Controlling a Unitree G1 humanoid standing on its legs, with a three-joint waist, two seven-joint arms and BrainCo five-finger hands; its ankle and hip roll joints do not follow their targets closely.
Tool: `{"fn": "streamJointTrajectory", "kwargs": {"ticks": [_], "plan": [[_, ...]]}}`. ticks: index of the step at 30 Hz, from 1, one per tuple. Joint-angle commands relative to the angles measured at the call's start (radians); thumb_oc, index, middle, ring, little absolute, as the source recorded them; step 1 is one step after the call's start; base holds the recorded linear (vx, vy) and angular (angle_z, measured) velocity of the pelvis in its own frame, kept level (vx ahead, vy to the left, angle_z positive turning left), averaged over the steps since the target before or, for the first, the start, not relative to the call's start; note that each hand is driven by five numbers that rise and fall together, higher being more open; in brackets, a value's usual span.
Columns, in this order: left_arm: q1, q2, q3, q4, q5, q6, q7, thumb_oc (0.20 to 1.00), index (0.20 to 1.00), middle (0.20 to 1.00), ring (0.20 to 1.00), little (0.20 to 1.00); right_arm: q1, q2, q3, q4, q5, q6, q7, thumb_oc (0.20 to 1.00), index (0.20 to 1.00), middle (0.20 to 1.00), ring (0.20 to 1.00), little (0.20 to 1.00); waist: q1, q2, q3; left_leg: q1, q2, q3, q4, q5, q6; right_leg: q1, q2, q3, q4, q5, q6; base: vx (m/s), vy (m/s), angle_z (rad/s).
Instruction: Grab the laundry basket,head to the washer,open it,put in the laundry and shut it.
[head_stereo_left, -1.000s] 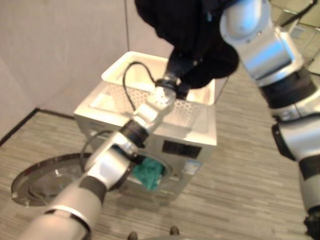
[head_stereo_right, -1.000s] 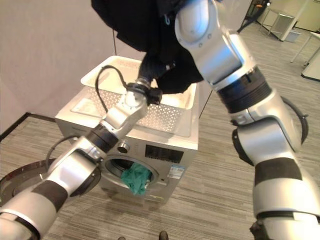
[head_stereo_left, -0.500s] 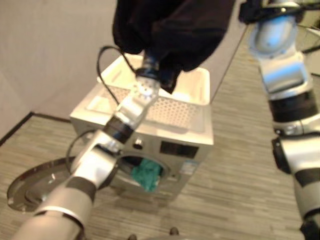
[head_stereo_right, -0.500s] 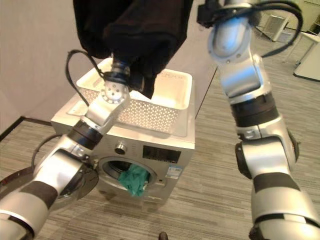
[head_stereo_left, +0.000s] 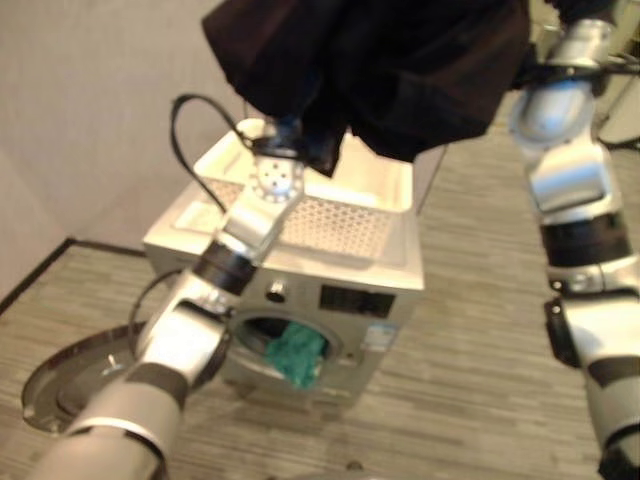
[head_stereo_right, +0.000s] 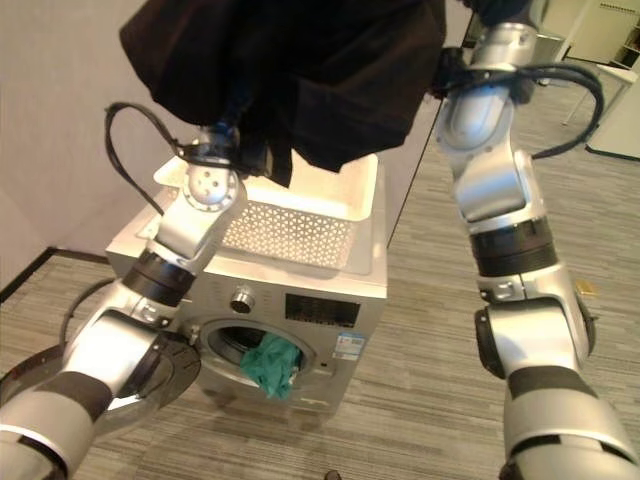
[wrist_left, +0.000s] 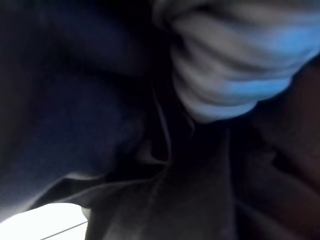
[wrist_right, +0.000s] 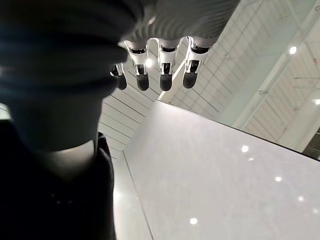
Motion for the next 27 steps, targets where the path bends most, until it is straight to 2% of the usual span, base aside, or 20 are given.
{"fn": "streamJointTrajectory", "kwargs": {"ticks": [1, 4, 5, 8, 9, 13, 15, 16, 18, 19, 23, 27], "plan": [[-0.017, 0.018, 0.053, -0.016, 0.002, -0.08, 0.01, 0.2, 0.2, 0.2, 0.2, 0.2, 0.018, -0.067, -0.049, 0.049, 0.003, -0.011, -0.01, 1.0, 1.0, 1.0, 1.0, 1.0, 0.019, -0.018, -0.053, 0.012, 0.008, 0.071, 0.058, -0.139, 0.065, 0.017, -0.107, -0.016, 0.087, -0.1, 0.081, 0.0, 0.0, 0.0], [0.019, 0.038, 0.076, -0.046, 0.012, -0.081, 0.006, 0.2, 0.2, 0.2, 0.2, 0.2, 0.061, -0.082, -0.058, 0.039, -0.003, -0.011, 0.01, 1.0, 1.0, 1.0, 1.0, 1.0, 0.02, -0.019, -0.05, 0.012, 0.006, 0.072, 0.059, -0.141, 0.067, 0.015, -0.109, -0.016, 0.089, -0.101, 0.081, 0.0, 0.0, 0.0], [0.096, 0.086, 0.128, -0.102, 0.011, -0.089, -0.007, 0.2, 0.2, 0.2, 0.2, 0.2, 0.154, -0.122, -0.089, 0.02, -0.012, -0.012, 0.037, 1.0, 1.0, 1.0, 1.0, 1.0, 0.025, -0.022, -0.044, 0.008, 0.003, 0.071, 0.061, -0.137, 0.068, 0.013, -0.112, -0.018, 0.089, -0.095, 0.08, 0.0, 0.0, 0.0], [0.16, 0.127, 0.172, -0.152, 0.02, -0.091, -0.012, 0.2, 0.2, 0.2, 0.2, 0.2, 0.24, -0.149, -0.123, 0.004, -0.017, -0.014, 0.064, 1.0, 1.0, 1.0, 1.0, 1.0, 0.028, -0.026, -0.046, 0.006, 0.001, 0.069, 0.062, -0.138, 0.07, 0.014, -0.115, -0.021, 0.087, -0.094, 0.081, 0.0, 0.0, 0.0], [0.217, 0.176, 0.226, -0.2, 0.024, -0.099, -0.014, 0.2, 0.2, 0.2, 0.2, 0.2, 0.323, -0.181, -0.153, -0.002, -0.018, -0.016, 0.1, 1.0, 1.0, 1.0, 1.0, 1.0, 0.032, -0.028, -0.042, 0.005, 0.0, 0.068, 0.064, -0.139, 0.071, 0.015, -0.117, -0.023, 0.088, -0.094, 0.082, 0.0, 0.0, 0.0], [0.286, 0.228, 0.302, -0.266, 0.018, -0.119, -0.02, 0.2, 0.2, 0.2, 0.2, 0.2, 0.463, -0.237, -0.208, -0.008, -0.018, -0.02, 0.156, 1.0, 1.0, 1.0, 1.0, 1.0, 0.037, -0.032, -0.045, 0.004, -0.002, 0.064, 0.065, -0.145, 0.073, 0.019, -0.119, -0.027, 0.089, -0.101, 0.084, 0.01, 0.025, 0.02], [0.332, 0.308, 0.376, -0.297, 0.018, -0.133, -0.027, 0.2, 0.2, 0.2, 0.2, 0.2, 0.61, -0.293, -0.272, 0.001, -0.025, -0.025, 0.215, 1.0, 1.0, 1.0, 1.0, 1.0, 0.038, -0.035, -0.04, -0.007, -0.009, 0.056, 0.071, -0.139, 0.072, 0.016, -0.126, -0.032, 0.095, -0.096, 0.087, 0.0, 0.044, 0.05], [0.334, 0.307, 0.373, -0.299, 0.017, -0.132, -0.028, 0.2, 0.2, 0.2, 0.2, 0.2, 0.62, -0.292, -0.279, -0.004, -0.026, -0.025, 0.217, 1.0, 1.0, 1.0, 1.0, 1.0, 0.039, -0.036, -0.043, -0.004, -0.008, 0.054, 0.07, -0.145, 0.072, 0.02, -0.125, -0.034, 0.095, -0.101, 0.087, 0.02, 0.026, 0.1], [0.347, 0.369, 0.41, -0.306, 0.022, -0.139, -0.034, 0.2, 0.2, 0.2, 0.2, 0.2, 0.72, -0.342, -0.328, 0.01, -0.055, -0.024, 0.254, 1.0, 1.0, 1.0, 1.0, 1.0, 0.04, -0.037, -0.04, -0.009, -0.011, 0.048, 0.073, -0.145, 0.073, 0.02, -0.13, -0.042, 0.1, -0.102, 0.09, 0.01, 0.04, 0.11], [0.357, 0.427, 0.443, -0.316, 0.018, -0.143, -0.037, 0.2, 0.2, 0.2, 0.2, 0.2, 0.807, -0.374, -0.372, 0.017, -0.08, -0.012, 0.283, 1.0, 1.0, 1.0, 1.0, 1.0, 0.038, -0.039, -0.038, -0.014, -0.016, 0.041, 0.075, -0.144, 0.073, 0.018, -0.136, -0.049, 0.105, -0.1, 0.093, 0.0, 0.042, 0.13], [0.389, 0.479, 0.489, -0.339, 0.011, -0.157, -0.027, 0.2, 0.2, 0.2, 0.2, 0.2, 0.931, -0.351, -0.47, 0.024, -0.085, 0.0, 0.283, 1.0, 1.0, 1.0, 1.0, 1.0, 0.042, -0.043, -0.036, -0.022, -0.028, 0.023, 0.084, -0.148, 0.077, 0.02, -0.147, -0.063, 0.109, -0.096, 0.098, 0.0, 0.043, 0.18], [0.425, 0.526, 0.555, -0.371, 0.039, -0.166, 0.001, 0.2, 0.2, 0.2, 0.2, 0.2, 1.001, -0.341, -0.514, 0.084, -0.139, 0.033, 0.277, 1.0, 1.0, 1.0, 1.0, 1.0, 0.056, -0.048, -0.032, -0.032, -0.043, 0.01, 0.098, -0.154, 0.084, 0.018, -0.16, -0.068, 0.11, -0.077, 0.106, 0.0, 0.051, 0.09]]}}
